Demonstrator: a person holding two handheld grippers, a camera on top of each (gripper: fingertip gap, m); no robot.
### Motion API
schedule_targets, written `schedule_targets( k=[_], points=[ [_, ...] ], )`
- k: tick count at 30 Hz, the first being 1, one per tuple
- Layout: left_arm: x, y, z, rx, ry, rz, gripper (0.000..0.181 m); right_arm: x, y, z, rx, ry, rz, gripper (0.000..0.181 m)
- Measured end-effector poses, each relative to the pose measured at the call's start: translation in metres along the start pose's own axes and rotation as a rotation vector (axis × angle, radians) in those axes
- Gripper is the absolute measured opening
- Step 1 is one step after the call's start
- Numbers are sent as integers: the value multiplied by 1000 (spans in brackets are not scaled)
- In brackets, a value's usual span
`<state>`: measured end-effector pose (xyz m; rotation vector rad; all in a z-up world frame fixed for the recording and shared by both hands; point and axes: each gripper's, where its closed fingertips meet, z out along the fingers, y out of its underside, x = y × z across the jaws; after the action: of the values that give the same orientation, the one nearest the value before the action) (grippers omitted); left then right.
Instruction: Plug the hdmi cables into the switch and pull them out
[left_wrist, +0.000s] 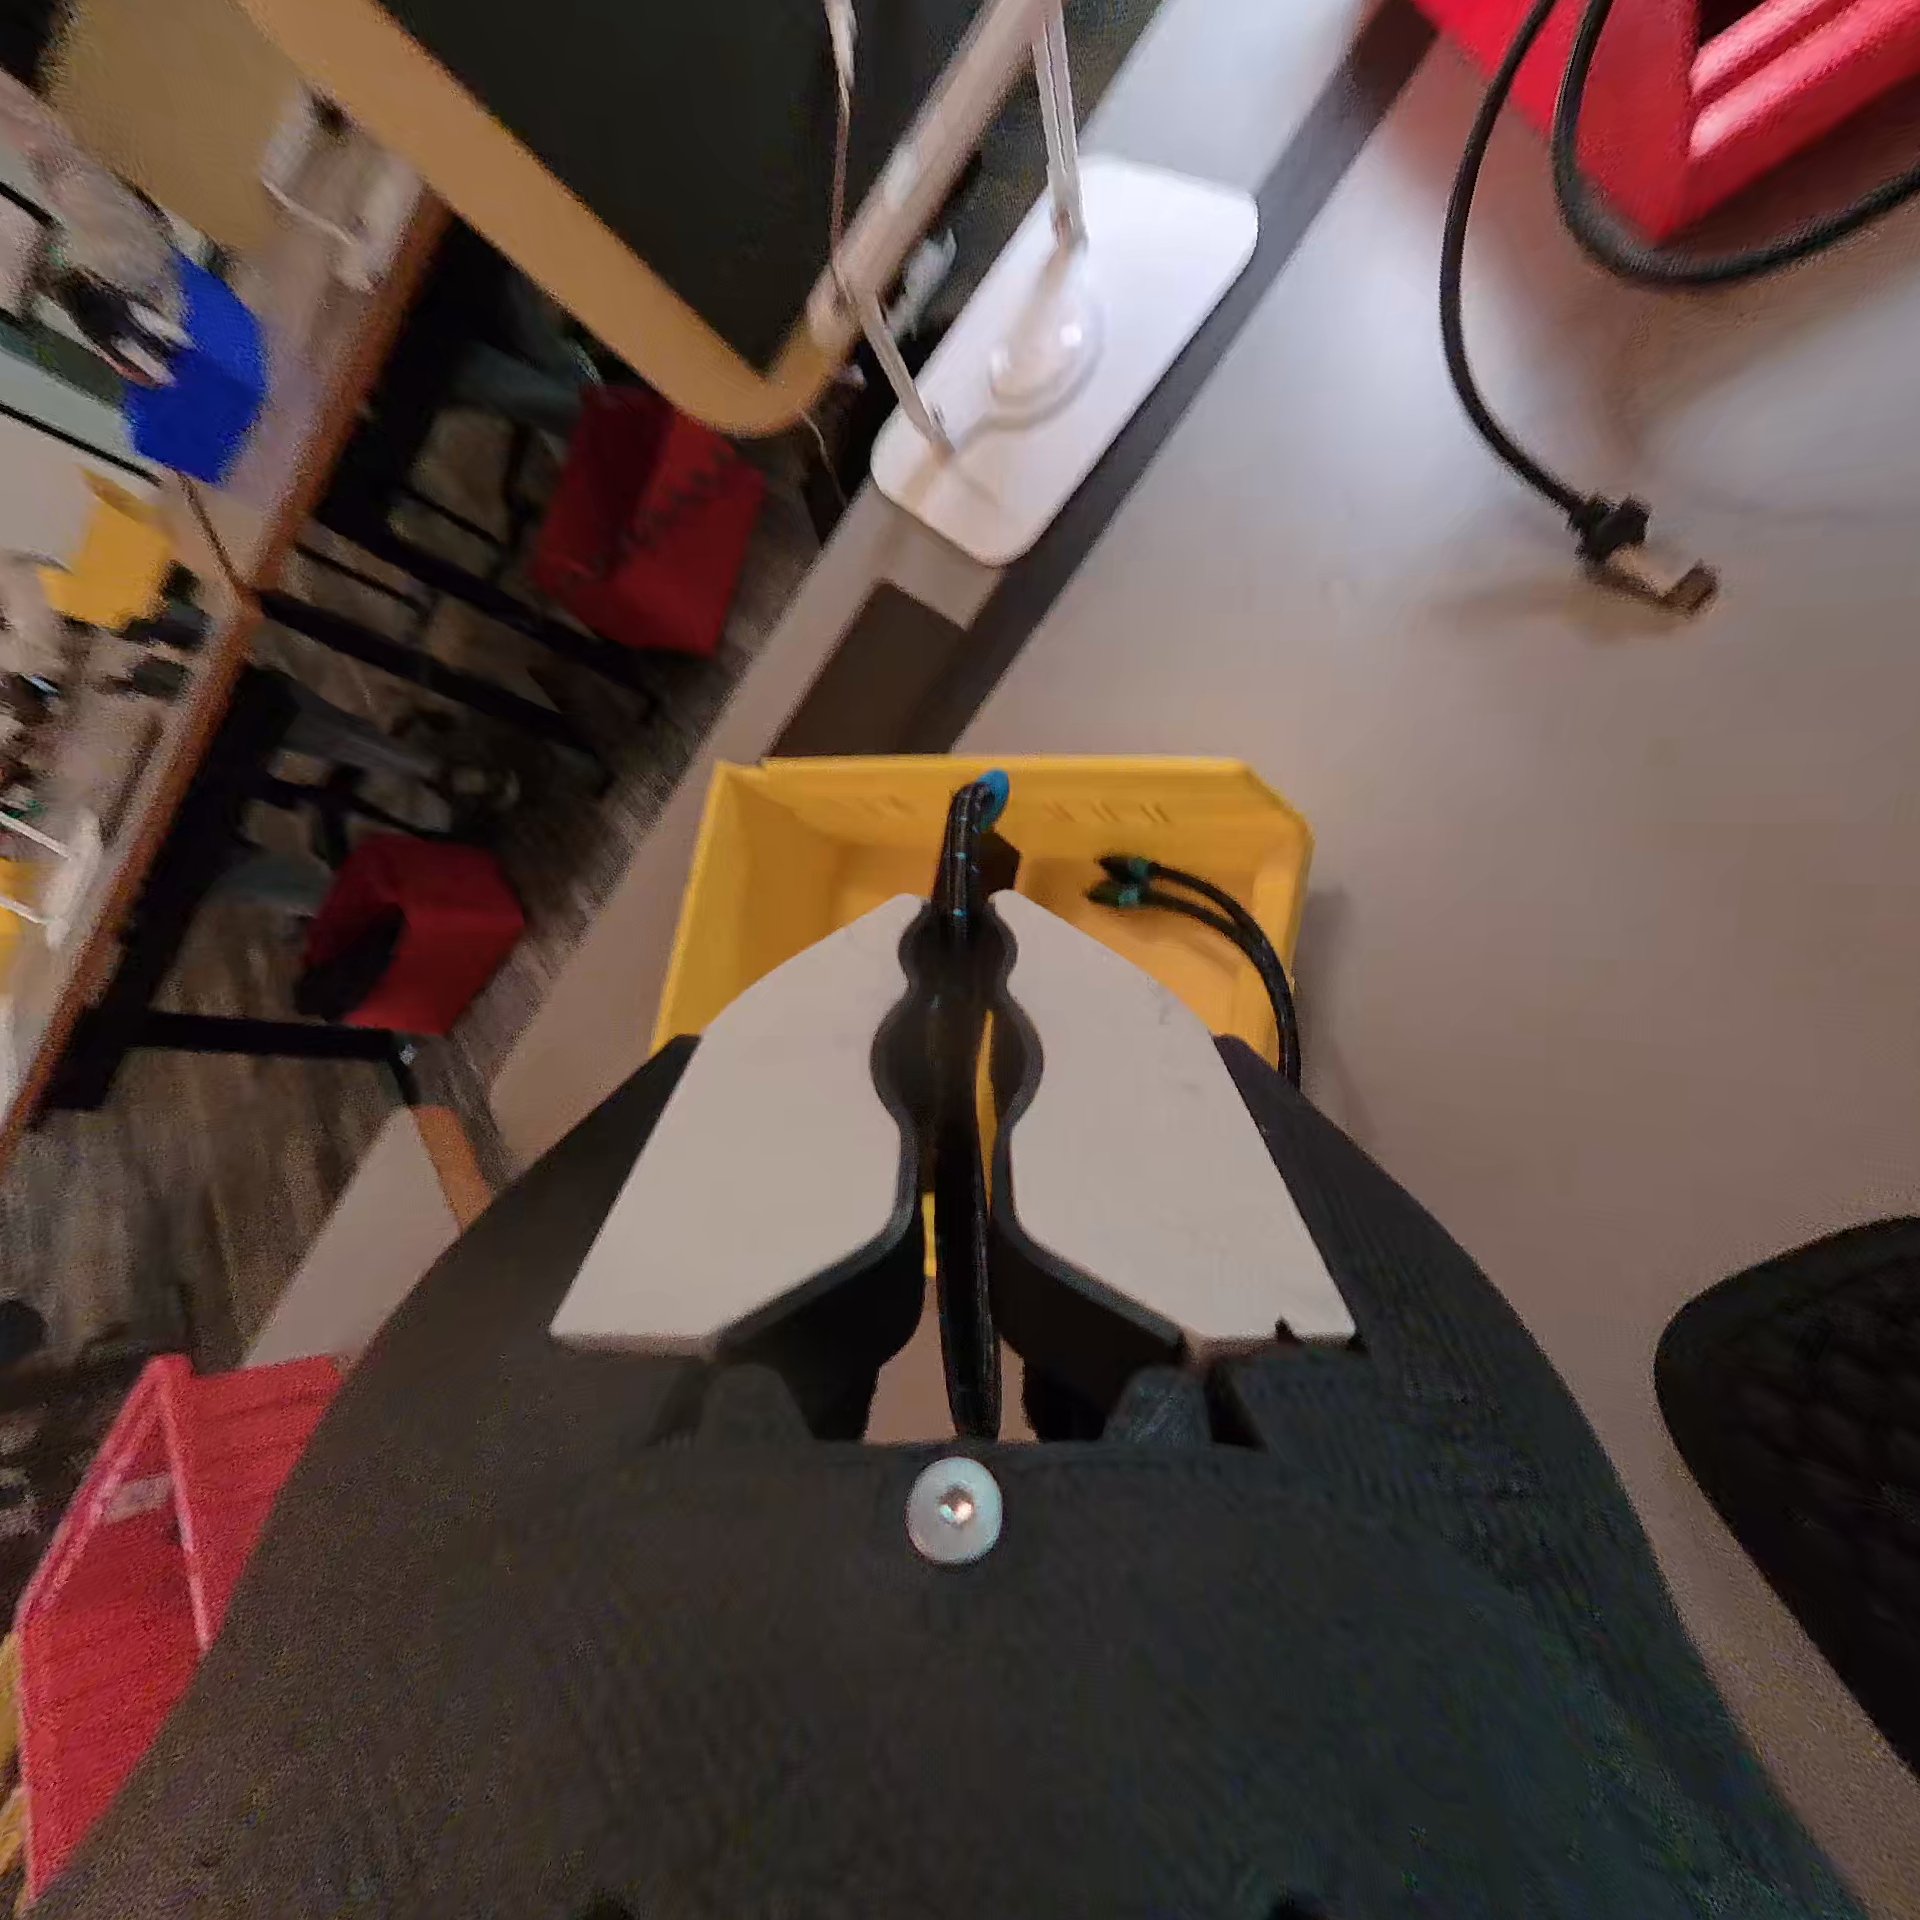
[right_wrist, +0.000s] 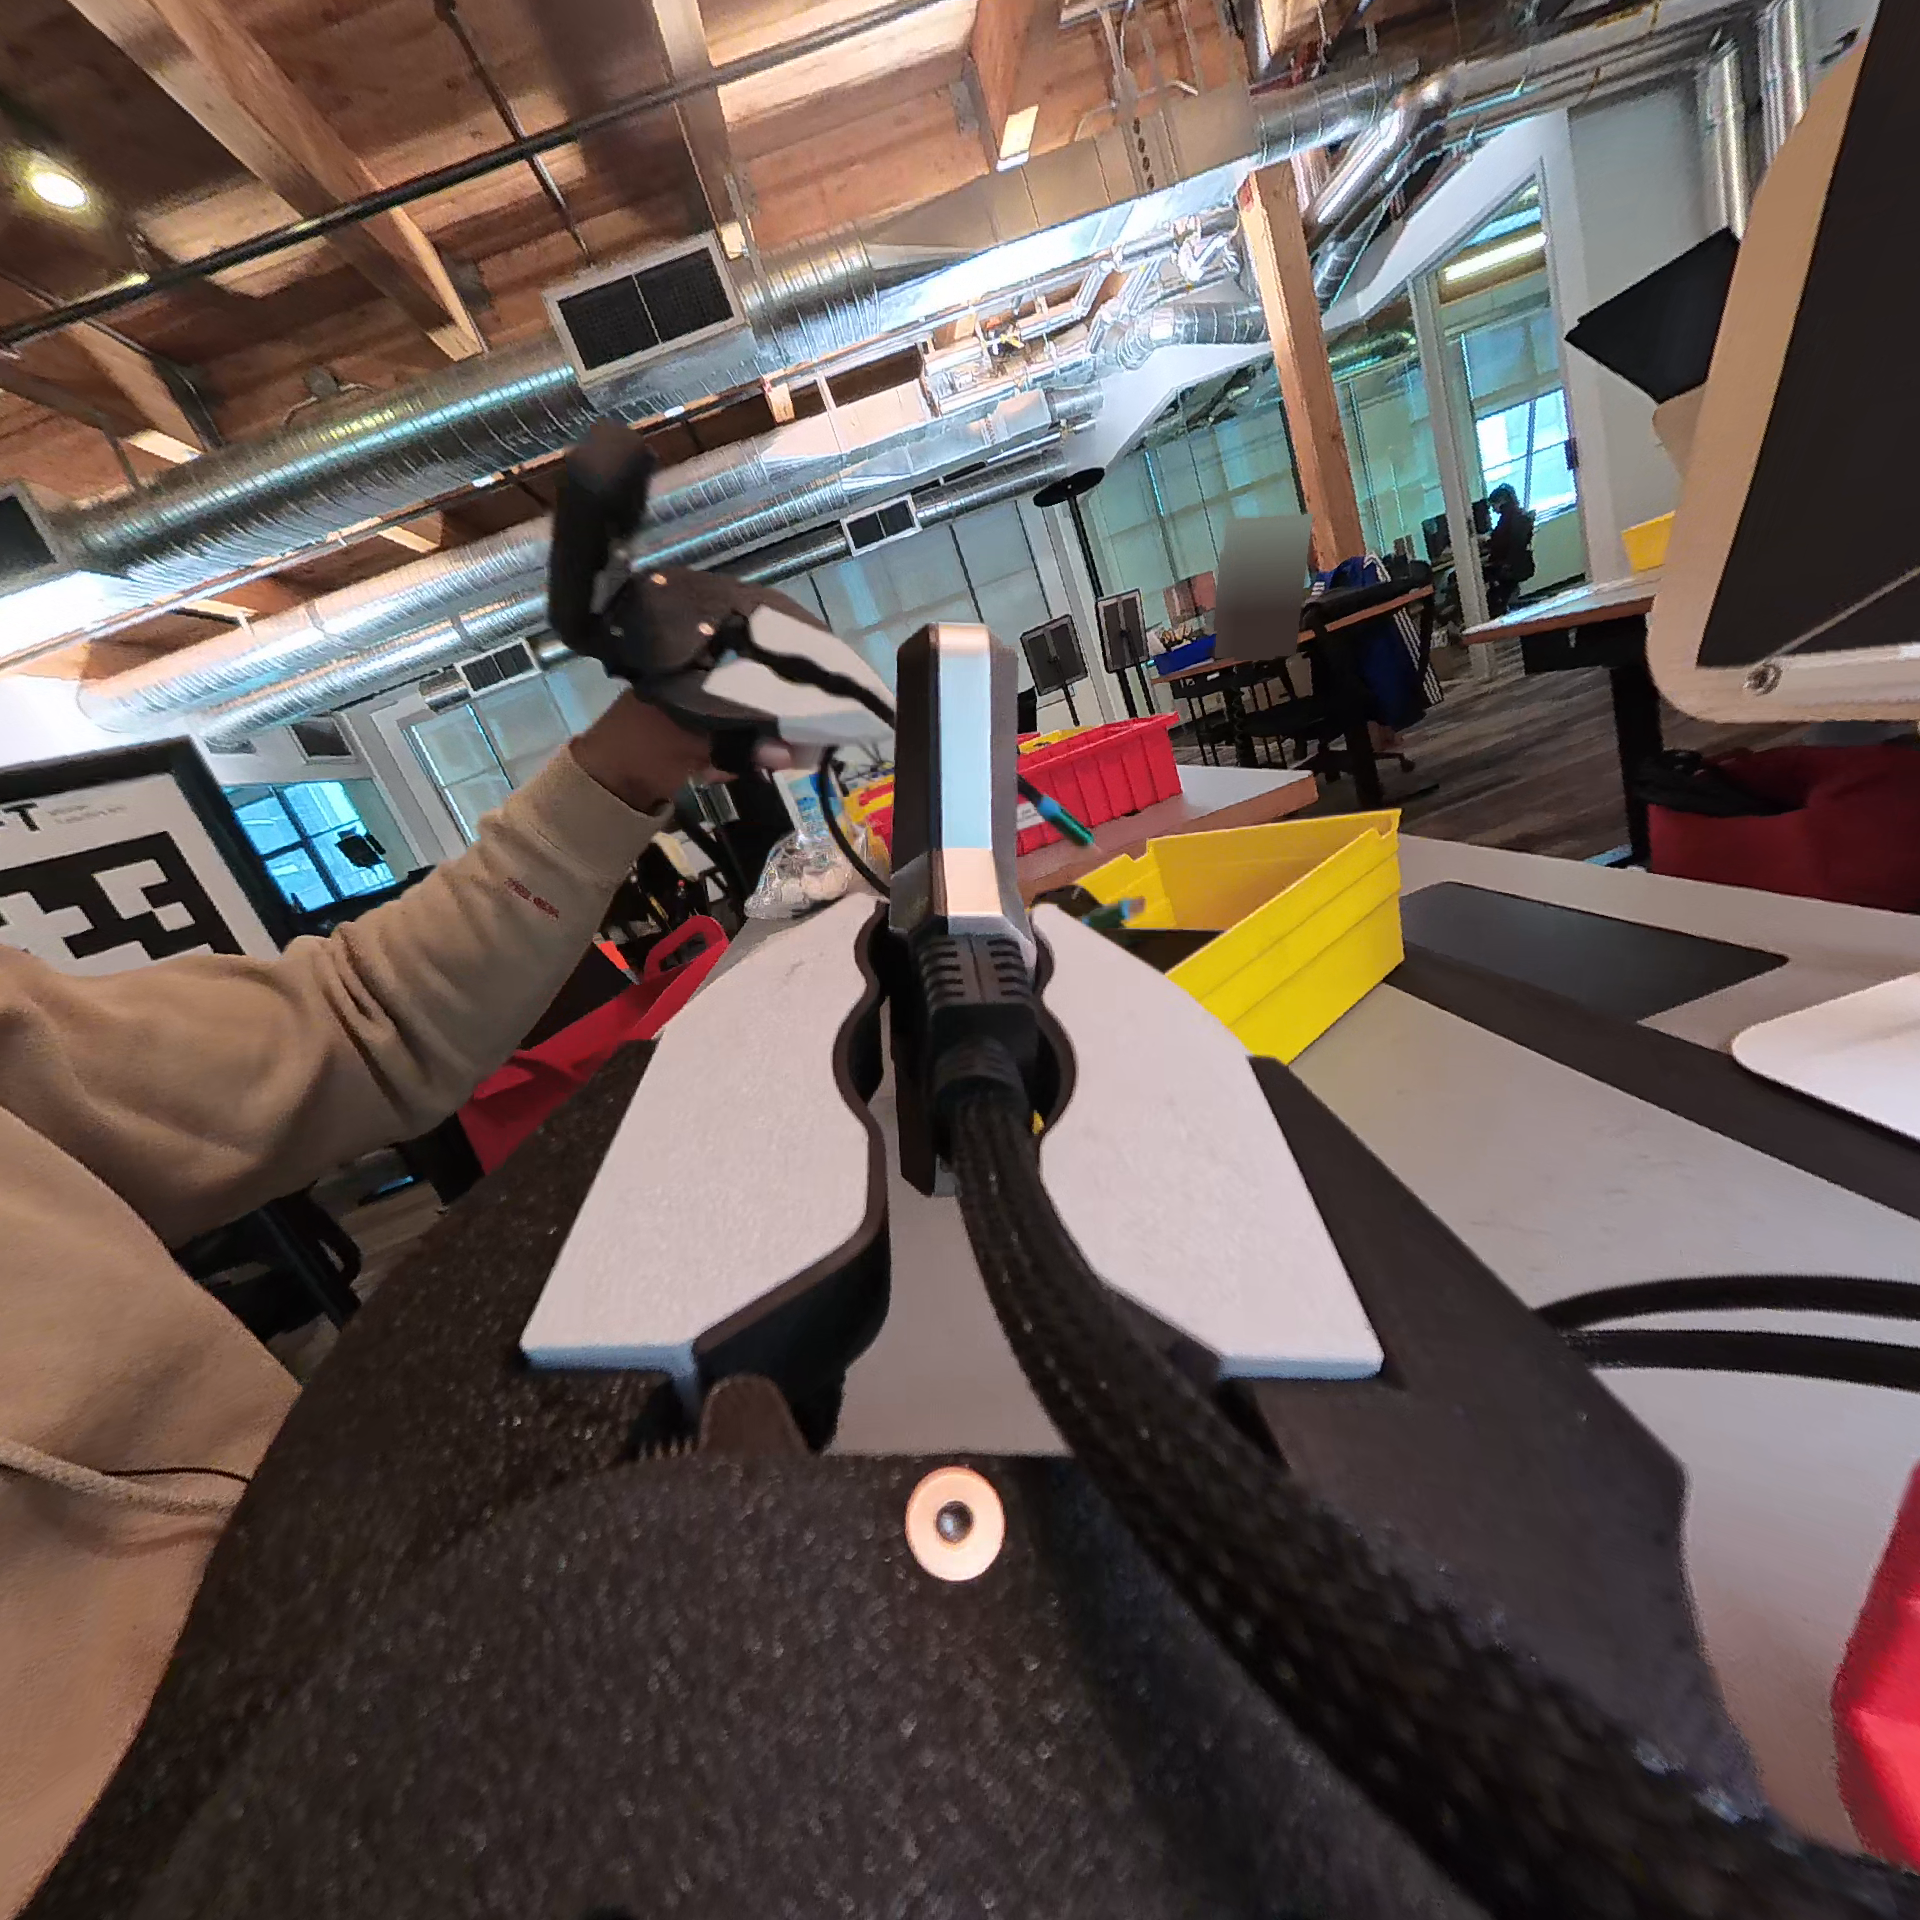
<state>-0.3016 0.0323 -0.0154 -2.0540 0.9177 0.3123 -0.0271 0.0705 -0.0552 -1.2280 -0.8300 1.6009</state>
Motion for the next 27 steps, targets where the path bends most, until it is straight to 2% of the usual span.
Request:
schedule_targets(
  k=[1, 4, 6, 9, 12, 15, 19, 22, 27],
  points=[
    [-2, -14, -12, 40, -19, 7, 7, -1, -3, -2, 8, 1, -4, 22],
    [6, -54, -43, 166, -8, -3, 7, -3, -14, -8, 34, 4, -15, 22],
    [22, -79, -58, 260, 66, -47, 7, -4, -21, -12, 52, 7, -22, 22],
    [55, -106, -69, 383, 248, -139, 7, -4, -29, -19, 70, 13, -33, 22],
    [96, -119, -65, 468, 485, -268, 7, -4, -36, -26, 86, 23, -45, 22],
    [139, -111, -37, 481, 701, -414, 7, -1, -43, -33, 97, 39, -52, 22],
    [191, -75, 24, 408, 860, -557, 7, 7, -46, -43, 104, 71, -56, 22],
    [207, -52, 52, 390, 872, -582, 7, 11, -48, -48, 113, 83, -49, 22],
    [187, -31, 82, 329, 743, -600, 6, 20, -44, -48, 110, 94, -31, 22]
  ],
)
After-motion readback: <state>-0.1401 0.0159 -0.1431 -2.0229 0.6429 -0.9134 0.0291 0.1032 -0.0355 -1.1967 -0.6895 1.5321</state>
